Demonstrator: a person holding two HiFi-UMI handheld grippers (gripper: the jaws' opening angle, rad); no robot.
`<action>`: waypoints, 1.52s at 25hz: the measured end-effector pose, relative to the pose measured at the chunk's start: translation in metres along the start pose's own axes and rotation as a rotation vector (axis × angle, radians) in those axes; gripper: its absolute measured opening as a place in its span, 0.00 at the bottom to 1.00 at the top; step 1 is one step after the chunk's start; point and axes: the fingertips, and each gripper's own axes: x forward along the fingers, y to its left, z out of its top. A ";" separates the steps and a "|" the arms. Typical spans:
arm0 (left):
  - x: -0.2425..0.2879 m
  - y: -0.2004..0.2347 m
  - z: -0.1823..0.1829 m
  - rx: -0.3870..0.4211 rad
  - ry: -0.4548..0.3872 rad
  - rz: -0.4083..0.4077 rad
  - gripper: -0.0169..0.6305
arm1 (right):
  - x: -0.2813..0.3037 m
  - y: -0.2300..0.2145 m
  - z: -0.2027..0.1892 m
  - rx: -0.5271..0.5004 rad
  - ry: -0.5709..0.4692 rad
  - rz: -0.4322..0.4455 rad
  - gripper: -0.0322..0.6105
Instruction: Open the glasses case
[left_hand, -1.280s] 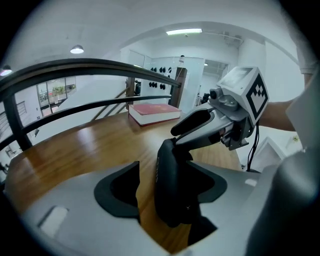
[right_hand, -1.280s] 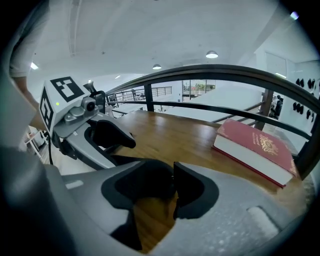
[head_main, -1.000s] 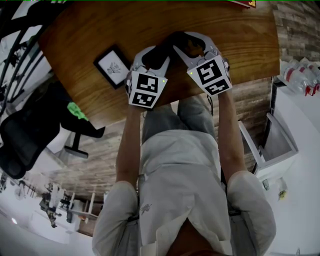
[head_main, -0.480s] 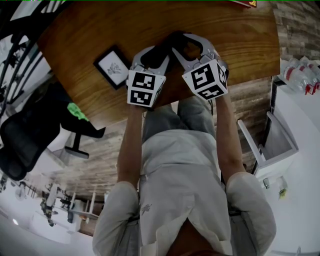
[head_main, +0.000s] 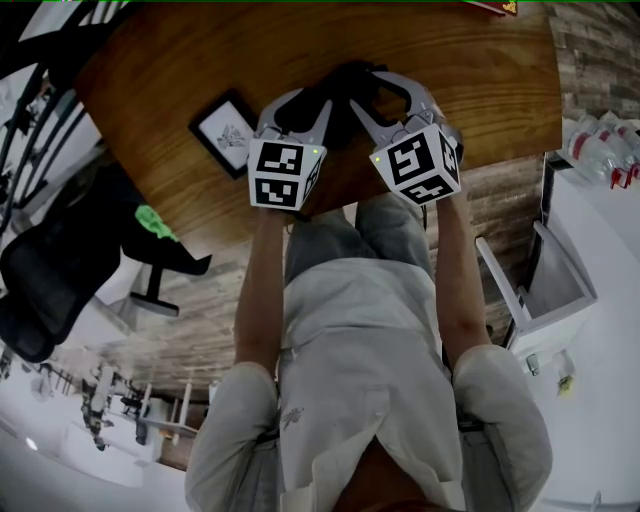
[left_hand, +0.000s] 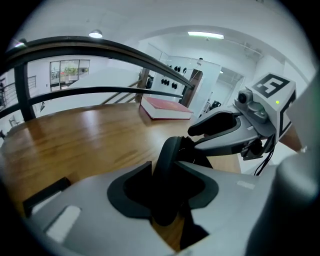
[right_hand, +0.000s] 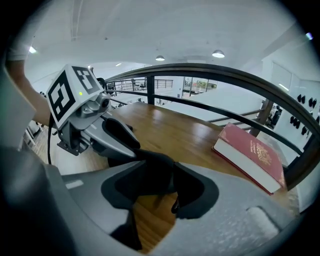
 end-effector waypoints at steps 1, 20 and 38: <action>0.000 0.001 0.000 -0.005 -0.001 0.002 0.26 | 0.000 0.001 0.000 0.003 -0.003 0.004 0.32; 0.002 0.022 0.000 -0.020 -0.013 0.050 0.24 | -0.003 0.005 -0.003 0.050 -0.073 0.020 0.32; 0.008 0.026 -0.008 -0.018 0.009 0.080 0.18 | -0.004 0.004 -0.007 0.053 -0.072 0.022 0.32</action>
